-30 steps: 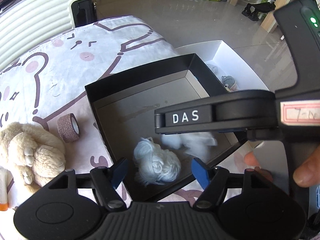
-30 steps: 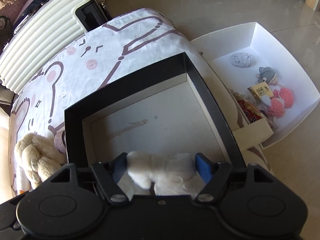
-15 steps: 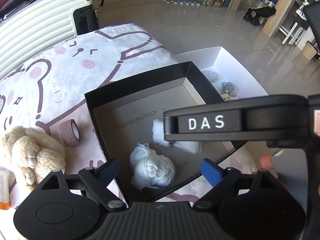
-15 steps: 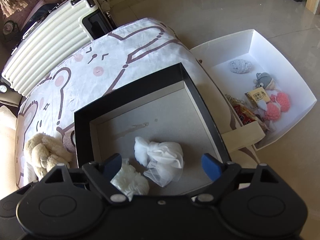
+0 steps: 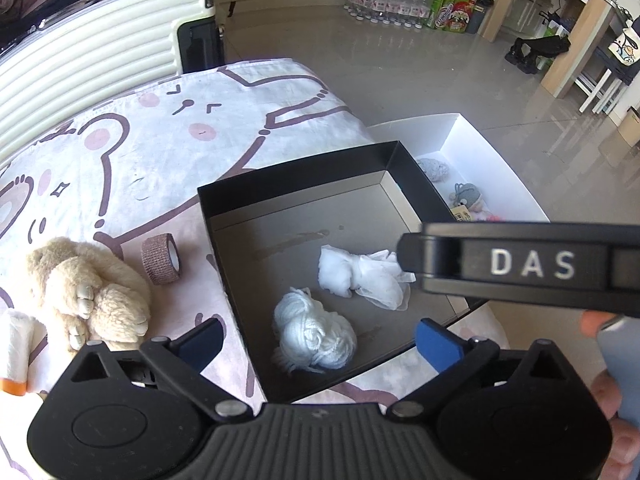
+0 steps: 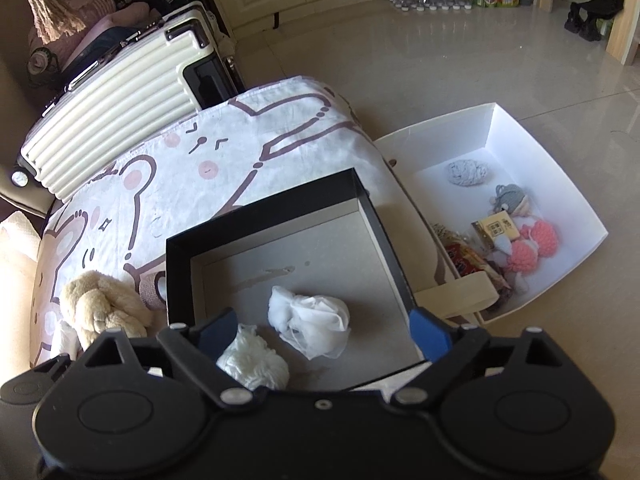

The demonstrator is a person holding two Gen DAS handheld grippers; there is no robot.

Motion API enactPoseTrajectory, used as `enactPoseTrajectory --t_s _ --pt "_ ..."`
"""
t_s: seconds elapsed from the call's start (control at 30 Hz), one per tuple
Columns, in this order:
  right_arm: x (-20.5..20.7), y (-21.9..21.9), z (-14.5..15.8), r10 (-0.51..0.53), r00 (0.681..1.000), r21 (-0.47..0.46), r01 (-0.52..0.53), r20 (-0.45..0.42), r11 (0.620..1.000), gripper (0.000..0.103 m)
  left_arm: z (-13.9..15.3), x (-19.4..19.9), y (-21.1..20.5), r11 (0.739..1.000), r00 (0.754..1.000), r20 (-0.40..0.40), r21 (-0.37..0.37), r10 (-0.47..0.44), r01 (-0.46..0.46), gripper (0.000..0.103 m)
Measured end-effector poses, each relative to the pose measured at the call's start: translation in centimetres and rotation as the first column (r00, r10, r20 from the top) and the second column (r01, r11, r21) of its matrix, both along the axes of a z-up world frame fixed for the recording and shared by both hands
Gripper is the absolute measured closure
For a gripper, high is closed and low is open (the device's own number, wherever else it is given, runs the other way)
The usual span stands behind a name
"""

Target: Organize objects

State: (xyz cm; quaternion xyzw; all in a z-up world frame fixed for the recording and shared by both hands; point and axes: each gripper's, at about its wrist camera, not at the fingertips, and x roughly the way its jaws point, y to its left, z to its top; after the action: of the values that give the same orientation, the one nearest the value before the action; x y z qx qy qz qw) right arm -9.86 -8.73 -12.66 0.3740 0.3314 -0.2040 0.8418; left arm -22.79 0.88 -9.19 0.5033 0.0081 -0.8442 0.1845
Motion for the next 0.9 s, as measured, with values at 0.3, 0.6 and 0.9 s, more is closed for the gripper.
enactPoseTrajectory --t_s 0.3,0.6,0.9 --pt "-2.3 0.8 1.1 -0.046 0.999 -0.069 0.047 0.012 0.996 0.002 1.3 2.0 0.1 1.0 1.0 -0.017 -0.024 0.012 -0.012 0.0" --pt "-5.0 2.1 2.4 -0.076 0.997 -0.126 0.079 0.031 0.989 0.0 2.9 4.6 -0.1 0.998 0.997 -0.056 -0.037 0.055 -0.057 0.0" --pt "-7.5 3.6 3.5 -0.101 0.994 -0.188 0.108 0.046 0.976 0.0 4.5 6.9 0.1 0.996 0.993 -0.097 -0.051 0.074 -0.079 0.0"
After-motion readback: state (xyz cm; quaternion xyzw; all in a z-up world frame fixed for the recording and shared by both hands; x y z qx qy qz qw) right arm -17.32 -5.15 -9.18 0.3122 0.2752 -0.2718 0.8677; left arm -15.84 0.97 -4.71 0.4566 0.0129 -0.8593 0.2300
